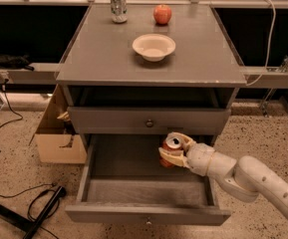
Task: Place coke can into middle drawer
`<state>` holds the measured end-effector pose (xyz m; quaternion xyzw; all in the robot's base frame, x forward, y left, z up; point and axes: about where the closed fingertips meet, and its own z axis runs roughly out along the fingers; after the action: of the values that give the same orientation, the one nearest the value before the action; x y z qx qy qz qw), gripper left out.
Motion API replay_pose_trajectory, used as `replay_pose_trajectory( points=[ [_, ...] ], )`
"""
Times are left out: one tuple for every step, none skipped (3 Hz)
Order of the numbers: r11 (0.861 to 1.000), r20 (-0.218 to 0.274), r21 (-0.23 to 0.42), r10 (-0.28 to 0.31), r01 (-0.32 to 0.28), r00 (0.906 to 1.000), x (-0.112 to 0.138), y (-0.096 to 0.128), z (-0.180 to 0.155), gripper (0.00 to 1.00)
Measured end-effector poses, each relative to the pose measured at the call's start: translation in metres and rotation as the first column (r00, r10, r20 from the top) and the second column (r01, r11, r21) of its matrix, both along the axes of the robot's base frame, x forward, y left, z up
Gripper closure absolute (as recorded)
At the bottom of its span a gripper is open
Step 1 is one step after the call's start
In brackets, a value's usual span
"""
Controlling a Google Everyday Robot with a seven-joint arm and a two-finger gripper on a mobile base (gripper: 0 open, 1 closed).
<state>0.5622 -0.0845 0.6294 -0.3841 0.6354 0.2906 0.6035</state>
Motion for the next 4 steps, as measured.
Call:
replay_pose_trajectory(
  points=[
    [1.0,-0.015,-0.004,0.013,-0.014,0.9998,0.001,0.005,-0.062,1.0],
    [1.0,-0.032,-0.021,0.014,-0.015,0.9994,0.003,0.003,-0.093,1.0],
    [1.0,-0.065,-0.011,-0.014,0.013,0.9978,0.003,-0.011,-0.131,1.0],
    [0.999,-0.118,0.012,-0.051,0.052,0.9918,-0.001,-0.028,-0.17,1.0]
  ],
)
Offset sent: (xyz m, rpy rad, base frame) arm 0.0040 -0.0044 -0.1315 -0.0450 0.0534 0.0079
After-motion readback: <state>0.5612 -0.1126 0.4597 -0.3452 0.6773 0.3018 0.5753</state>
